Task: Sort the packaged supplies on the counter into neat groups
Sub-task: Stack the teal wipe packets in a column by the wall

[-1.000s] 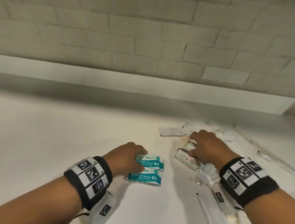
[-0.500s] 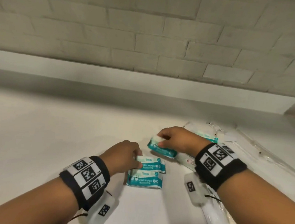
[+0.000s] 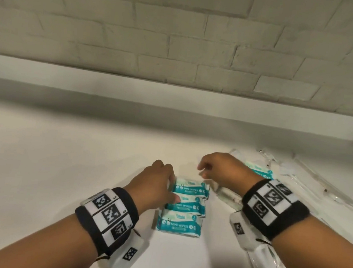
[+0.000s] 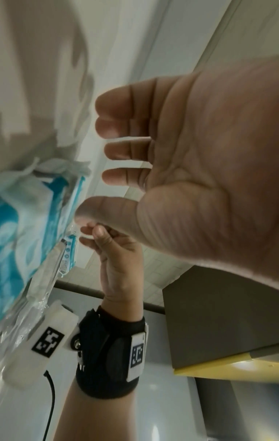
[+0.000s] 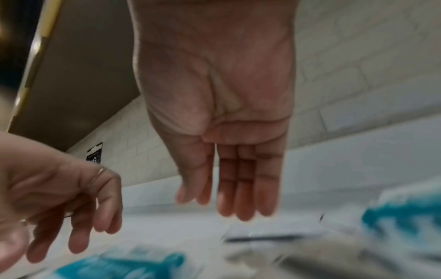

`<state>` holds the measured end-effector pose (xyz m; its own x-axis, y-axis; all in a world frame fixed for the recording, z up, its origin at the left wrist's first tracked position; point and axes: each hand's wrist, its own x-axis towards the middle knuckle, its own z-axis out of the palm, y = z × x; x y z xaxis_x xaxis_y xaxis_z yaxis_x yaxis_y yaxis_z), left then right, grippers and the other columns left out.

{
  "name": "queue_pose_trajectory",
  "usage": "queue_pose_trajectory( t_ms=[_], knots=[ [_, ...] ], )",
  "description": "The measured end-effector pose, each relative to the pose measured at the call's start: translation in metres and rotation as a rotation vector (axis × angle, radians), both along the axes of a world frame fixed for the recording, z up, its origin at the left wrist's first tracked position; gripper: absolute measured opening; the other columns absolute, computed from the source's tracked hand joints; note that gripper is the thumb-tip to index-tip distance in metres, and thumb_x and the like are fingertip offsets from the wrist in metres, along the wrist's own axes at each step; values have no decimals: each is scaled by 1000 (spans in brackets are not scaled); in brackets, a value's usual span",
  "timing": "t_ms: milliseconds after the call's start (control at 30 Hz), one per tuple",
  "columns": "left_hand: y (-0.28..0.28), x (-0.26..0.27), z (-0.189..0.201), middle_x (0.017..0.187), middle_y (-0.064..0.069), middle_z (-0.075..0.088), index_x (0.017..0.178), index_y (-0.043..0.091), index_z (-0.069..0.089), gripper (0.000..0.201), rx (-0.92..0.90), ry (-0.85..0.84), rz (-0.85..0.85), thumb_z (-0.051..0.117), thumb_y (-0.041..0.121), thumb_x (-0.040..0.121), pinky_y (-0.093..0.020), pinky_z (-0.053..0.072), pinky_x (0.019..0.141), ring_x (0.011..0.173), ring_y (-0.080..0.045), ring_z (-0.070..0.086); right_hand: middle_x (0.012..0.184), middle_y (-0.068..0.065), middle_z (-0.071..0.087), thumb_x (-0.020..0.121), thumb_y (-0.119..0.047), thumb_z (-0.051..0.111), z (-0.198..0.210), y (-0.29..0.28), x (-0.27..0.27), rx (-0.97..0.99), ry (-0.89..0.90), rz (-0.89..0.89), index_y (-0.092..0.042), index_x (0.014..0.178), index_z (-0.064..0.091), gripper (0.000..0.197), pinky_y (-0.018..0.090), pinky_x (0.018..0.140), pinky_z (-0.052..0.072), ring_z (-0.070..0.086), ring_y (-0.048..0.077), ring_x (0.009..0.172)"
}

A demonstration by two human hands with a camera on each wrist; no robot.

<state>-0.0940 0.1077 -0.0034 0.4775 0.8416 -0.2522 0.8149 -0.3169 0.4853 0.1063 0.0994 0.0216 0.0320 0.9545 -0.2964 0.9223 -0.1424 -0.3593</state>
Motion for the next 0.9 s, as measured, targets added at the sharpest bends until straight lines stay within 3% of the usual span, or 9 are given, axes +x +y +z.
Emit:
queue_pose_trajectory(
  t_ms=[133, 200, 267, 400, 567, 633, 733, 833, 900],
  knots=[
    [7, 14, 0, 128, 8, 48, 124, 32, 54, 43, 47, -11, -149, 68, 38, 83, -31, 41, 97, 117, -15, 45, 106, -8, 55, 67, -42, 79, 9, -32, 27, -185, -356, 10, -28, 109, 49, 54, 27, 71, 47, 55, 12, 88],
    [9, 23, -2, 131, 7, 50, 129, 32, 54, 41, 46, 33, -195, 62, 34, 88, -32, 40, 100, 120, -17, 45, 102, -5, 54, 64, -30, 81, -1, -43, 30, -262, -460, 43, -24, 115, 43, 63, 33, 77, 53, 55, 15, 89],
    [11, 29, -4, 126, 4, 55, 125, 32, 57, 35, 36, 55, -203, 58, 27, 90, -33, 43, 96, 115, -18, 50, 92, -7, 55, 69, -17, 74, -7, -46, 33, -237, -358, 16, -25, 113, 44, 54, 31, 73, 54, 56, 13, 82],
    [16, 26, -3, 115, 4, 60, 114, 28, 64, 29, 19, 55, -184, 58, 18, 88, -32, 48, 88, 103, -16, 56, 91, -4, 67, 88, -25, 63, 2, -43, 44, -227, 73, -69, -22, 102, 62, 14, 30, 71, 54, 67, 17, 75],
    [20, 22, -2, 113, 4, 62, 112, 27, 67, 26, 13, 27, -156, 62, 17, 88, -31, 48, 88, 101, -15, 59, 87, -1, 67, 95, -13, 50, -4, -33, 62, -130, 30, -183, -16, 96, 70, 20, 31, 72, 58, 69, 21, 79],
    [21, 21, -3, 111, 4, 64, 109, 27, 68, 24, -4, 3, -128, 63, 17, 87, -32, 51, 88, 99, -14, 60, 90, -2, 67, 94, -21, 54, -4, -33, 63, -115, 76, -218, -18, 95, 68, 14, 33, 74, 57, 67, 19, 78],
    [22, 21, -4, 111, 5, 65, 108, 26, 69, 24, -12, -4, -115, 65, 16, 87, -33, 51, 88, 98, -14, 61, 96, -11, 57, 78, -44, 71, -9, -36, 53, -220, -63, -115, -28, 104, 55, 34, 30, 78, 51, 58, 12, 86],
    [23, 19, -7, 113, 4, 63, 106, 24, 68, 23, -2, -7, -100, 67, 16, 85, -32, 50, 89, 101, -15, 60, 99, -6, 56, 70, -30, 72, -8, -30, 40, -171, -268, -33, -26, 107, 53, 42, 29, 73, 51, 54, 12, 83],
    [23, 18, -9, 116, 3, 57, 109, 25, 62, 30, 41, -32, -66, 71, 17, 82, -31, 49, 87, 104, -17, 58, 106, -2, 56, 74, -30, 70, -2, -15, 33, -17, -258, -6, -25, 116, 56, 44, 29, 74, 49, 54, 14, 87]
  ],
)
